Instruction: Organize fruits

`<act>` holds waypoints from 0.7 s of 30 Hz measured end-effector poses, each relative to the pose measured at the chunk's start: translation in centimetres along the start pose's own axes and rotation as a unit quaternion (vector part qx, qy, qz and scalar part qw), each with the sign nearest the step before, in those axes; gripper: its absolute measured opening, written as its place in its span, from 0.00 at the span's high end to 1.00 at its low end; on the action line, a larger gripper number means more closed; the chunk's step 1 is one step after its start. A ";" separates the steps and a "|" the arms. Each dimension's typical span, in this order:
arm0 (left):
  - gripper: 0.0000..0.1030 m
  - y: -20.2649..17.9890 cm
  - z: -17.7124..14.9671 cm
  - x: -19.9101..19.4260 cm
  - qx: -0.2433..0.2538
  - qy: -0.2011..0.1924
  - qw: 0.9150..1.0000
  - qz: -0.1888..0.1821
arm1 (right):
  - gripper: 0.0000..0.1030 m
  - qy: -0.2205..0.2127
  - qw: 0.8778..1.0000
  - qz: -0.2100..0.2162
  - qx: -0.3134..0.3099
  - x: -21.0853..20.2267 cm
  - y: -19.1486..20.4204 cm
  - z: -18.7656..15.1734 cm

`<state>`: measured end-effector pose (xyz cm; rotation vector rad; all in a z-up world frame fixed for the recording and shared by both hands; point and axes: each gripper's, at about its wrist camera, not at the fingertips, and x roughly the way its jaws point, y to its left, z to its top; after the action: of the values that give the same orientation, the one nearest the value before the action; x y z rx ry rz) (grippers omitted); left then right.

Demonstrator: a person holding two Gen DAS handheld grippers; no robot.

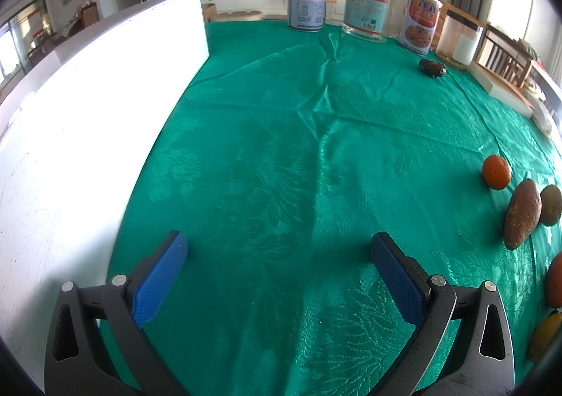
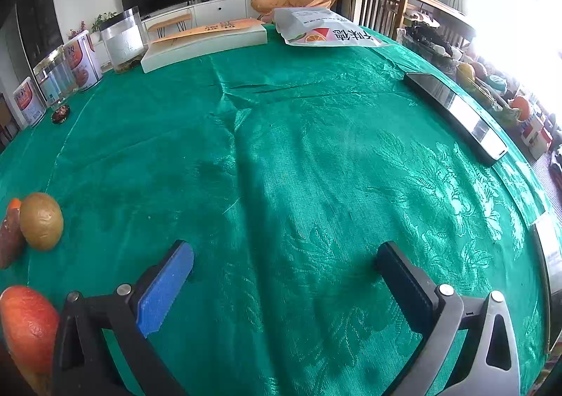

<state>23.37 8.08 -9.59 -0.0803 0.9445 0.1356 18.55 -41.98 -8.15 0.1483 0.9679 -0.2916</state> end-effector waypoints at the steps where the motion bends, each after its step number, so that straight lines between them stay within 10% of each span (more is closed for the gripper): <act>1: 0.00 0.0 0.0 0.0 0.001 0.000 1.000 -0.001 | 0.00 0.000 1.000 0.000 0.000 0.0 0.0 0.0; 21: 0.00 -0.4 0.6 0.4 -0.007 0.001 1.000 0.005 | 0.00 0.000 1.000 -0.001 0.002 0.0 0.0 -0.1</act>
<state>24.13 7.82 -9.60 -0.0876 0.9457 0.1518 18.47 -41.99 -8.17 0.1511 0.9671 -0.2944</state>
